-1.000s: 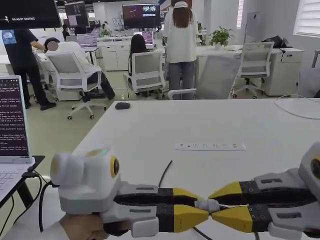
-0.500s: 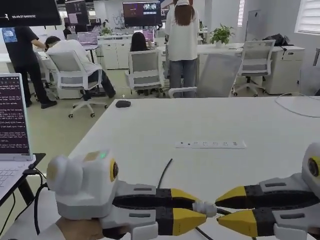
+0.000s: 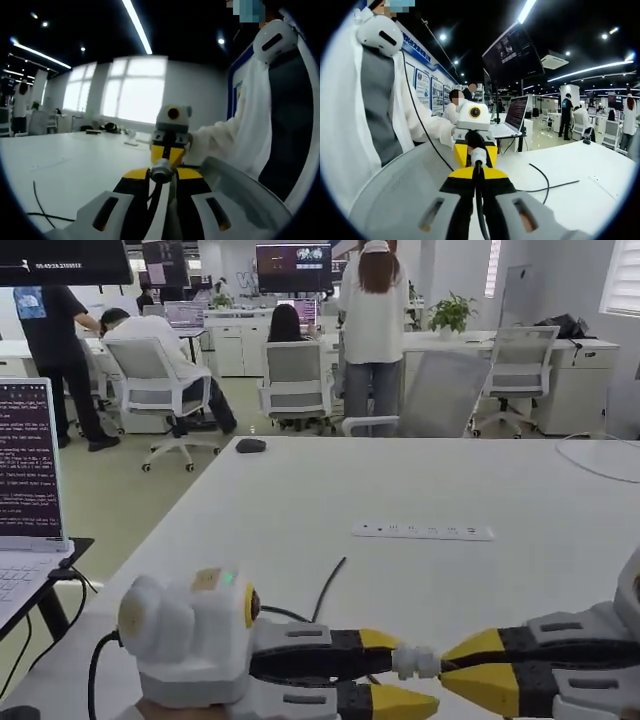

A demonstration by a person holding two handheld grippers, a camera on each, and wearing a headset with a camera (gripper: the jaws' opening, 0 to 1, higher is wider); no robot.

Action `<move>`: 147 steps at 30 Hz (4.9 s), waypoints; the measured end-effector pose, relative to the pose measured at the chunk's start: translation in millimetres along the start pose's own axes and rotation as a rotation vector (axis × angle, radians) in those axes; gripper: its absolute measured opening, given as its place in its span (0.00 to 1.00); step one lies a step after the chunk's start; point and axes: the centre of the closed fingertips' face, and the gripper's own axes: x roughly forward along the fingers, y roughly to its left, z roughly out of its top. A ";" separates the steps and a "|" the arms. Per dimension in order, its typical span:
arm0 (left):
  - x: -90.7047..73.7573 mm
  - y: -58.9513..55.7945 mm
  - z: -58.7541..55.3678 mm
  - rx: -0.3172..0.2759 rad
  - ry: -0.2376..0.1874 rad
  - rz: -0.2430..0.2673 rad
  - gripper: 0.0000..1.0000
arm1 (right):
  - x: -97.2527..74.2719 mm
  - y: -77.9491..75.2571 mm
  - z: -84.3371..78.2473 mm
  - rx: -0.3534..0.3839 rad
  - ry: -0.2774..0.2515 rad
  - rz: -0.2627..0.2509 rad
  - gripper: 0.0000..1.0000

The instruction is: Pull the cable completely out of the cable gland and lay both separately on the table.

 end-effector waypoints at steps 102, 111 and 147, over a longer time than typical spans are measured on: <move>-8.6 21.9 -19.1 -0.066 0.087 0.082 0.17 | 6.1 -17.2 -3.4 -0.046 0.154 -0.031 0.00; -9.2 22.3 -16.3 -0.066 0.075 0.083 0.17 | 8.2 -19.6 -12.6 -0.051 0.204 -0.034 0.04; -23.4 40.4 -1.1 -0.079 0.004 0.167 0.17 | -47.2 -39.2 -86.3 0.031 0.327 -0.188 0.02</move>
